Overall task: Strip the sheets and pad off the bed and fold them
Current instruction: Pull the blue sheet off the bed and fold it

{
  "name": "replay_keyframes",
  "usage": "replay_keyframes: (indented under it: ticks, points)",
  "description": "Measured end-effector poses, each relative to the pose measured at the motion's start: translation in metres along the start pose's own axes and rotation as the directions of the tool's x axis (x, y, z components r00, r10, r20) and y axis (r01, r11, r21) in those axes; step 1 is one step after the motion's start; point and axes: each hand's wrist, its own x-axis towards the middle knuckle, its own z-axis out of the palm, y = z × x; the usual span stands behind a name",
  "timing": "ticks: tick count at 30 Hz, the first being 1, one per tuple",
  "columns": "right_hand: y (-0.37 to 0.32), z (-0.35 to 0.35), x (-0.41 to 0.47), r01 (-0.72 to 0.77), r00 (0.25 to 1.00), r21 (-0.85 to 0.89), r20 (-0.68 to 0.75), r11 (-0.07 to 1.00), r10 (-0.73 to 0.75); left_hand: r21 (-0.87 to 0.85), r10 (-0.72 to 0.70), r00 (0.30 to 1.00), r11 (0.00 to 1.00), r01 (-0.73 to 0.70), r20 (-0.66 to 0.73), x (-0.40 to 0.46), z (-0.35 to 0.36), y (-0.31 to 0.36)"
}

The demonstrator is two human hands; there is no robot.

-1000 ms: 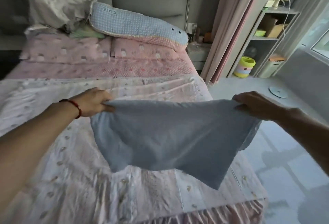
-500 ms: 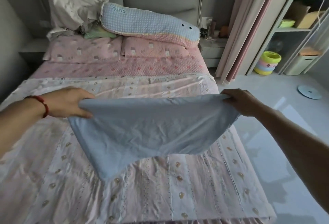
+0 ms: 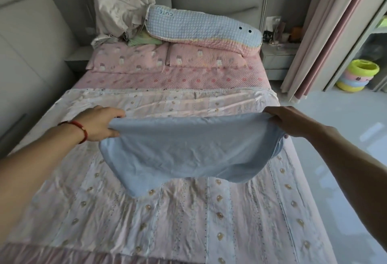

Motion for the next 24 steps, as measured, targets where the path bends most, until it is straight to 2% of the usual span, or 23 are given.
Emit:
replay_keyframes:
  ticks: [3,6,9,11,13,15,16,17,18,21,24]
  points:
    - [0.002,0.018,0.009,0.002,1.000,-0.042,-0.021,0.999,-0.003,-0.118,-0.093,0.995,0.989,0.089,-0.023,0.035,0.033,0.011]
    - [0.017,0.033,0.012,-0.104,0.995,-0.060,-0.001,0.993,0.104,-0.212,-0.188,0.977,0.964,0.163,-0.103,0.075,0.062,0.028]
    - [0.022,0.030,0.012,-0.178,0.982,-0.091,-0.084,0.980,0.171,-0.316,-0.271,0.944,0.927,0.204,-0.186,0.102,0.075,0.038]
    - [0.018,0.017,0.011,-0.197,0.965,-0.089,-0.193,0.976,0.177,-0.409,-0.284,0.908,0.901,0.143,-0.308,0.109,0.072,0.043]
    - [0.012,-0.002,0.006,-0.146,0.943,-0.117,-0.318,0.982,0.102,-0.475,-0.237,0.828,0.879,-0.040,-0.508,0.106,0.058,0.047]
    - [0.010,-0.017,-0.003,-0.065,0.908,-0.180,-0.418,0.981,-0.017,-0.417,-0.161,0.706,0.886,-0.204,-0.689,0.102,0.052,0.041]
    - [0.013,-0.020,-0.008,-0.024,0.888,-0.220,-0.453,0.975,-0.081,-0.385,-0.134,0.663,0.889,-0.248,-0.736,0.098,0.055,0.035]
    - [0.015,-0.019,-0.013,0.007,0.869,-0.262,-0.477,0.965,-0.136,-0.365,-0.114,0.650,0.892,-0.266,-0.752,0.096,0.065,0.029]
    - [0.019,-0.012,-0.018,0.028,0.856,-0.286,-0.487,0.958,-0.171,-0.355,-0.092,0.667,0.895,-0.270,-0.739,0.093,0.079,0.023]
    - [0.027,0.033,-0.036,0.097,0.865,-0.255,-0.456,0.962,-0.208,-0.370,-0.044,0.796,0.900,-0.231,-0.604,0.081,0.140,0.015]
    - [0.036,0.109,-0.056,0.072,0.914,-0.138,-0.386,0.988,-0.121,-0.453,-0.081,0.926,0.885,-0.103,-0.368,0.069,0.204,0.022]
